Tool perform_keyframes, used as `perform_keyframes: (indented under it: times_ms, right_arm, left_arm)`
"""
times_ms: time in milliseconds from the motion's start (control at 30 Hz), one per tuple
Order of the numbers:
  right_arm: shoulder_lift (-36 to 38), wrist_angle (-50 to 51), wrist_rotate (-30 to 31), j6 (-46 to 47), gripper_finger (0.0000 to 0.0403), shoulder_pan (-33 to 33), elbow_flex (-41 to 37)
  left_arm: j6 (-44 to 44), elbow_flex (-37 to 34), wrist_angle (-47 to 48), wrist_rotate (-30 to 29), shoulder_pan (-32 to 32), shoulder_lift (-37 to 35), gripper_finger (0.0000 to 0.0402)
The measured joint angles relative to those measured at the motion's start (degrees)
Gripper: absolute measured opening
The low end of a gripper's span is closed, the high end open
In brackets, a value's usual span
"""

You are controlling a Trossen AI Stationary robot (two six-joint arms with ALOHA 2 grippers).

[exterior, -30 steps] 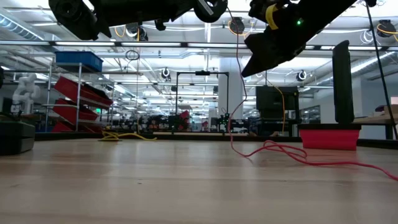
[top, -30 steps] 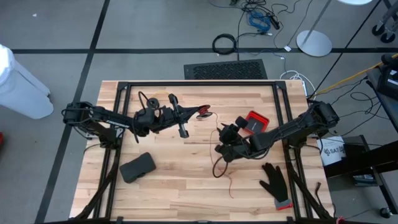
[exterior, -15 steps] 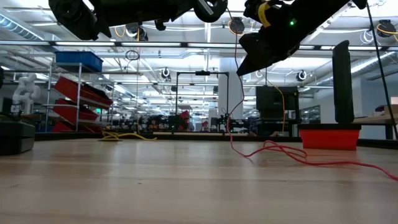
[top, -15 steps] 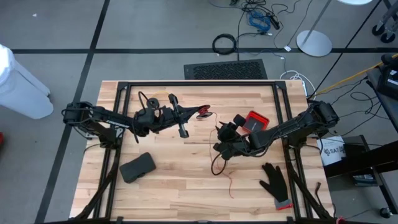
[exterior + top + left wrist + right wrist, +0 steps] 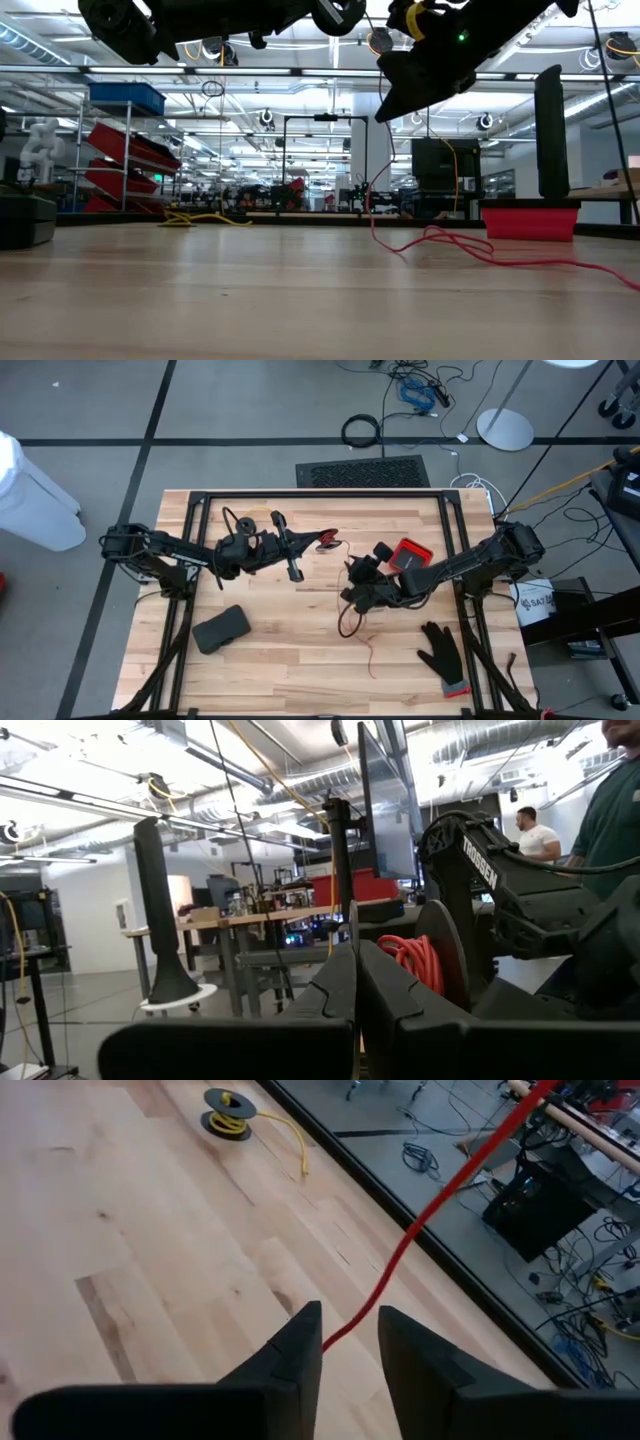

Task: Coil cords
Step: Coil the red wire onto the black spool

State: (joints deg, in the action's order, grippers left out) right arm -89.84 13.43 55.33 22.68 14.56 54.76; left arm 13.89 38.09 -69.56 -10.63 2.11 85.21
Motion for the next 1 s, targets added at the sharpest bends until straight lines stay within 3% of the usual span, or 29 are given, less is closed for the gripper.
perform_keyframes:
  times_ms: [367, 700, 1000]
  right_arm:
    - [-0.5, -2.3, 0.1, -1.4, 0.0004, -0.4, 0.0]
    - [-6.6, -23.4, -7.8, -9.6, 0.0001, -3.7, 0.0]
    - [-6.3, -25.3, -9.5, -11.0, 0.0, -4.5, 2.6]
  left_arm:
    - [0.0, 0.0, 0.0, 0.0, 0.0, 0.0, 0.0]
    - [2.7, 0.0, 1.9, -1.6, 0.0, 0.0, 0.0]
    - [3.4, 0.0, 3.4, -2.2, 0.5, 0.3, 0.0]
